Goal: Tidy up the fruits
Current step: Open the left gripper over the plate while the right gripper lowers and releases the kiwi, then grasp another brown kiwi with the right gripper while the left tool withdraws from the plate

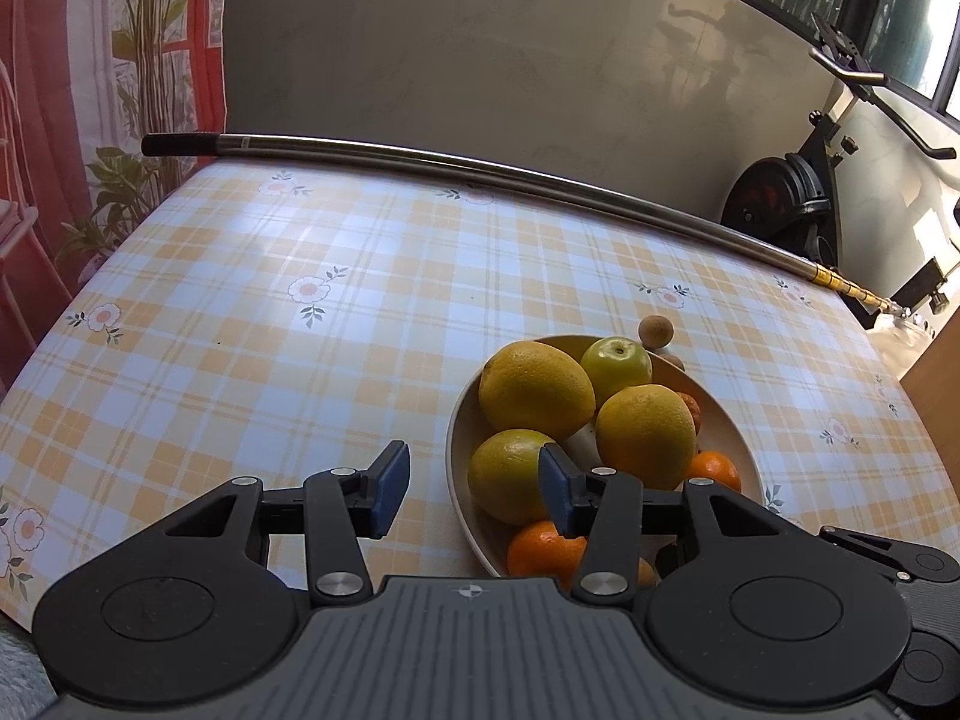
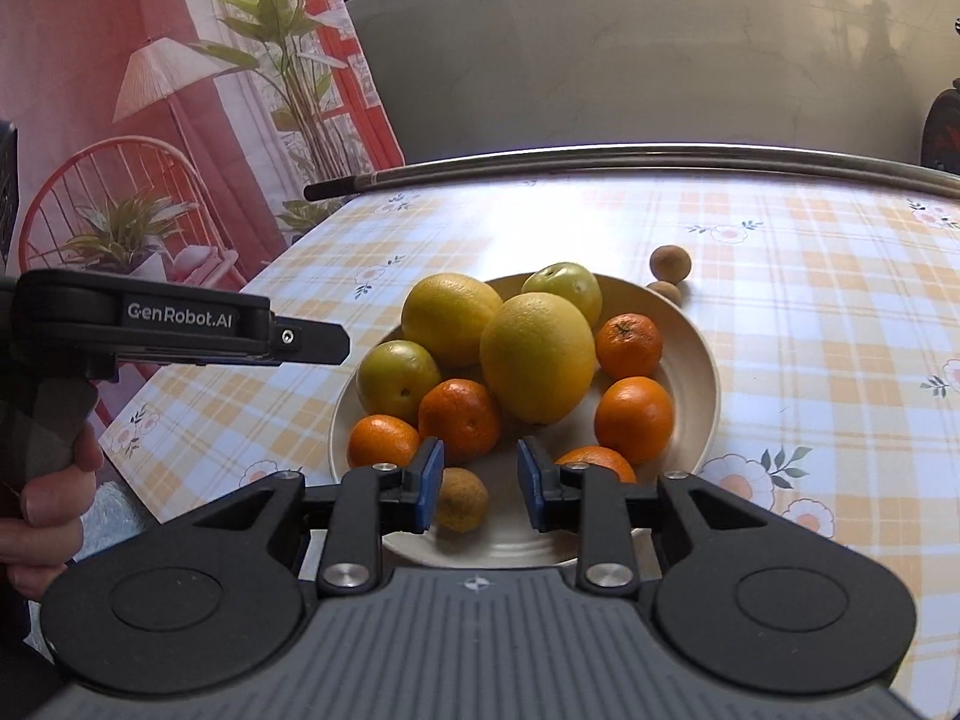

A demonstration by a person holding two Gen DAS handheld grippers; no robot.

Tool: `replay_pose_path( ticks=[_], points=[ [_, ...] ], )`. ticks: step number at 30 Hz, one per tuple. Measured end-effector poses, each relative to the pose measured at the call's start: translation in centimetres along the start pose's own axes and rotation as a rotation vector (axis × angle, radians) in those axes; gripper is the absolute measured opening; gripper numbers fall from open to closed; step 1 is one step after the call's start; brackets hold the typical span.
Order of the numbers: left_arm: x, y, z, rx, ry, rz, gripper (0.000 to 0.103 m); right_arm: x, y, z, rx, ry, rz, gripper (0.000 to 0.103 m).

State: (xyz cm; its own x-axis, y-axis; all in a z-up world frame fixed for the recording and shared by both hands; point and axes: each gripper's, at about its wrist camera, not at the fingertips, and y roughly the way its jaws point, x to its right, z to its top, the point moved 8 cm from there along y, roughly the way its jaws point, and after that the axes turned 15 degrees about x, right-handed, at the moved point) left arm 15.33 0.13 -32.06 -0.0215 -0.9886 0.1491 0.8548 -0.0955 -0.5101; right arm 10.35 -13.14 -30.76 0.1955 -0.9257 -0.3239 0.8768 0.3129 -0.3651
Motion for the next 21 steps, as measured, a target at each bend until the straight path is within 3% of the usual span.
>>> replay_pose_path(
  ticks=[11,21],
  points=[
    [0.0,0.0,-0.1,-0.007,-0.010,0.000,0.050,3.3,-1.1,1.4,0.053,0.085,-0.090,0.031],
    [0.3,0.4,2.7,0.023,-0.020,-0.050,0.050,5.5,-1.5,3.6,0.092,0.093,-0.128,0.031]
  ],
)
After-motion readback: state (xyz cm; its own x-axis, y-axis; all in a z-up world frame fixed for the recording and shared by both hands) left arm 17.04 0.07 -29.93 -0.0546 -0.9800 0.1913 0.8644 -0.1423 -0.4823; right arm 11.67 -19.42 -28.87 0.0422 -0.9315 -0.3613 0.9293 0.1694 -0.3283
